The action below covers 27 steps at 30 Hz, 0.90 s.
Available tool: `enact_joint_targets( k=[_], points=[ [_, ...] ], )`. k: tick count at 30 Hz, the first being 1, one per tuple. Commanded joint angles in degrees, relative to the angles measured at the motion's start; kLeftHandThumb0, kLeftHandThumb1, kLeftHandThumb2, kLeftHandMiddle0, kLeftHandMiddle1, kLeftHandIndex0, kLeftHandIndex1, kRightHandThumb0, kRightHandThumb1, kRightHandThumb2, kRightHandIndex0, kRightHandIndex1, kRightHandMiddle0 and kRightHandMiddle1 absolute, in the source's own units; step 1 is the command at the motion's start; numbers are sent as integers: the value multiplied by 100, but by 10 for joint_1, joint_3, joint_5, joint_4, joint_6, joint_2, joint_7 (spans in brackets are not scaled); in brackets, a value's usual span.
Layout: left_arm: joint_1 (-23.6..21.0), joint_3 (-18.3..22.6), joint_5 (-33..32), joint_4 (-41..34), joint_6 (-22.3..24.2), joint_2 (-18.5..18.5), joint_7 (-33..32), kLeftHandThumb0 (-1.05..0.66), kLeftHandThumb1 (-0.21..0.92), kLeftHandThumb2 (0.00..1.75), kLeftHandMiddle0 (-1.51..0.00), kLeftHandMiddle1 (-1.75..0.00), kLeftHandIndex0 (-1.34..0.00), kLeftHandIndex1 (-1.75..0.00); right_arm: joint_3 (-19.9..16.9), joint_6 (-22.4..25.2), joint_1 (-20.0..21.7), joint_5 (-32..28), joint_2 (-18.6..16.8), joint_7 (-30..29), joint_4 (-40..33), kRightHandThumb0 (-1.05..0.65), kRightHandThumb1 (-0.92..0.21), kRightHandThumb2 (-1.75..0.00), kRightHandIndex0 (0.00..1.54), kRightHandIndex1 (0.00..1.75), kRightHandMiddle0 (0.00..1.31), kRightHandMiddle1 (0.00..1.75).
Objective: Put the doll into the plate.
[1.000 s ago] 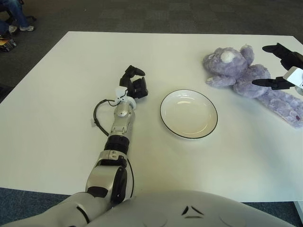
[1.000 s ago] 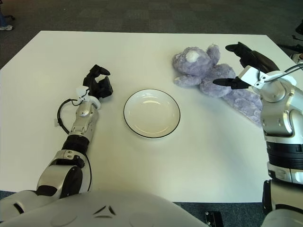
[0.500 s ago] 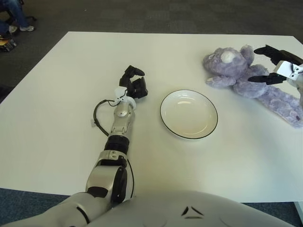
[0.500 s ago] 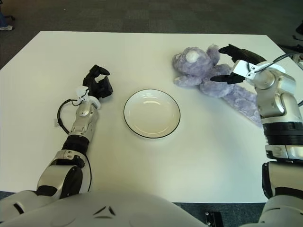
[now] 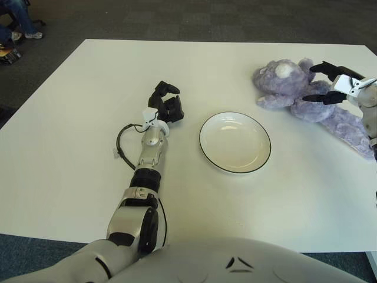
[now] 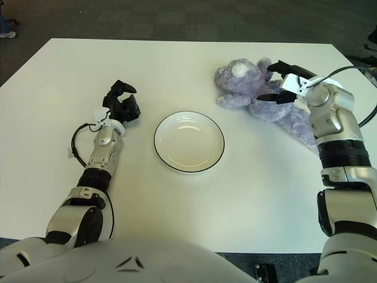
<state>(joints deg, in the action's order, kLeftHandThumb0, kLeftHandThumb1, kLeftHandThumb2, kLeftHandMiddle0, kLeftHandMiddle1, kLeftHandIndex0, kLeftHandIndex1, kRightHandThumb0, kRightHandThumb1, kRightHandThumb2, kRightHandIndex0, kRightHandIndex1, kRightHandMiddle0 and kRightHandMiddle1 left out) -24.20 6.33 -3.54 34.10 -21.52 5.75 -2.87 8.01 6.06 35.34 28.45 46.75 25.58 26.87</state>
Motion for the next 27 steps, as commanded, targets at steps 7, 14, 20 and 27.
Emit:
enact_joint_targets(
  k=[7,14,20,27],
  points=[
    [33,3,-9,23,-13,8,2,-45,41,120,-114,-175,-54,-175,36,-43,35,6,-27,-30,101,-96,-90,-29,1,0,0,45],
    [35,3,-7,22,-16,7,2,-45,41,120,-114,-175,-54,-175,41,-45,22,-1,-43,-37,96,-95,-90,-28,0,0,0,41],
    [35,2,-4,19,-17,8,-3,-45,40,121,-113,-175,-54,-175,43,-36,24,-5,-67,-48,122,-99,-89,-27,3,2,0,40],
    [36,0,-1,16,-20,7,-5,-45,39,122,-114,-175,-55,-175,45,-48,36,-9,-84,-67,165,-104,-89,-24,17,13,0,37]
  ],
)
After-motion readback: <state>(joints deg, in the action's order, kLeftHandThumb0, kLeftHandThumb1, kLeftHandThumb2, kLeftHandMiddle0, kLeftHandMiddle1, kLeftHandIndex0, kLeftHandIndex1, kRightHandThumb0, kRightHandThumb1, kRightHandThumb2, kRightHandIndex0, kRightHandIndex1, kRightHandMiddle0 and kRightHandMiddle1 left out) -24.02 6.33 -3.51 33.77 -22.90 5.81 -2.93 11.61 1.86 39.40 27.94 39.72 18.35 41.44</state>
